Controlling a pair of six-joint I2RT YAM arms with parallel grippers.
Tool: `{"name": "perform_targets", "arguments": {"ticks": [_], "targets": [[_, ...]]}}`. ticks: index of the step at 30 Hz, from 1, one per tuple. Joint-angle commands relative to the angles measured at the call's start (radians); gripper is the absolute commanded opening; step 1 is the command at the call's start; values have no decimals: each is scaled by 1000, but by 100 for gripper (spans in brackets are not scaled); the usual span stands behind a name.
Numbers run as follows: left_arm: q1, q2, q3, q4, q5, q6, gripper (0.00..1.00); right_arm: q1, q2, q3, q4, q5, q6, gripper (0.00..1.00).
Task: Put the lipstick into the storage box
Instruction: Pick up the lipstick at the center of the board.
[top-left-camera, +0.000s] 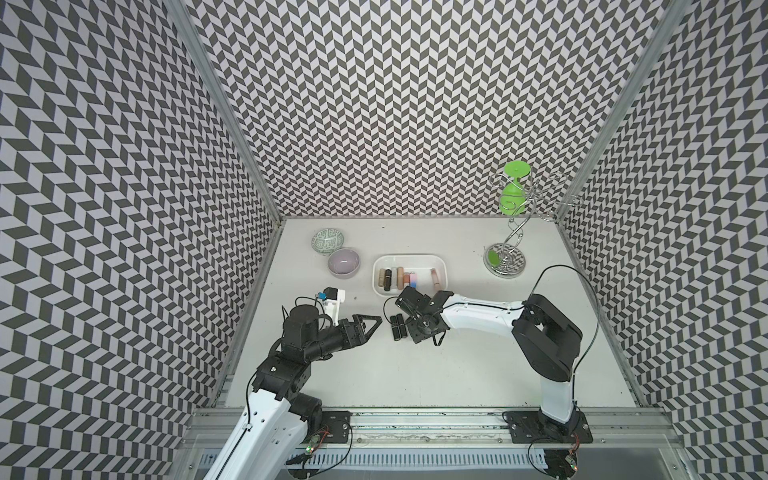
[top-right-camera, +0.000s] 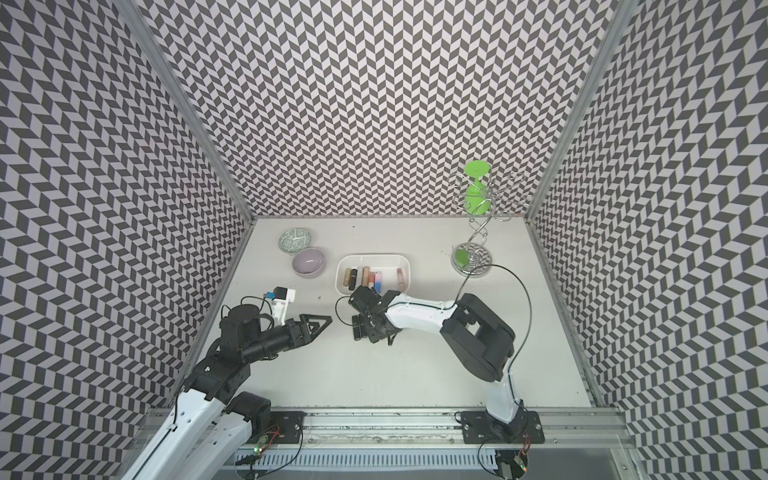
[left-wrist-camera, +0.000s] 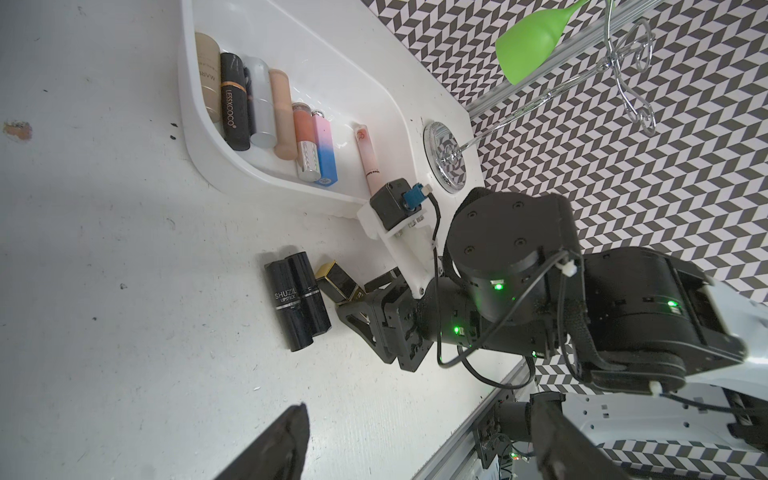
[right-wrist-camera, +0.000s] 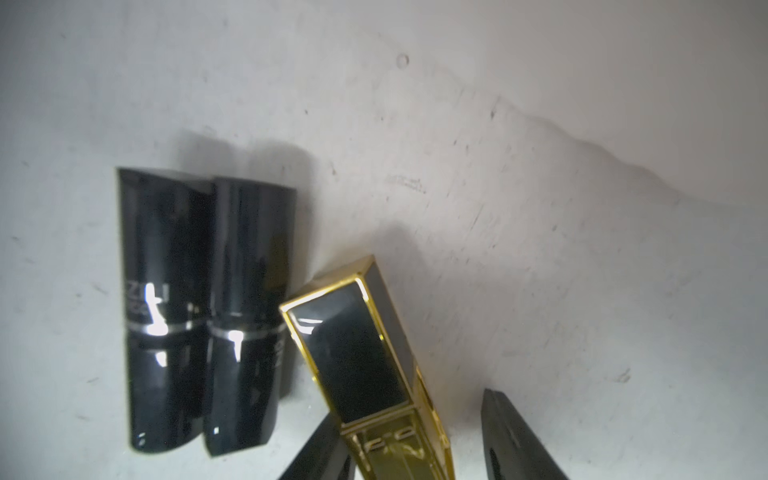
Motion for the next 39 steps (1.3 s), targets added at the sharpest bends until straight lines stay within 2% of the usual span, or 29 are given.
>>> {"name": "perform_targets", "arguments": {"ticks": [1, 13, 23, 32, 39], "targets": [[8, 4, 10, 13, 1, 14, 87, -6, 29, 41, 18, -7, -31, 52], [20, 17, 19, -2, 7, 35, 87, -16, 93, 114, 10, -16, -53, 51], [27, 31, 27, -6, 18, 52, 87, -35, 85, 104, 6, -21, -43, 28], [27, 38, 8, 42, 40, 23, 87, -39, 4, 95, -2, -45, -28, 26], [27, 35, -4, 81, 58, -8, 87, -75, -127, 38, 52, -188, 5, 26]]}}
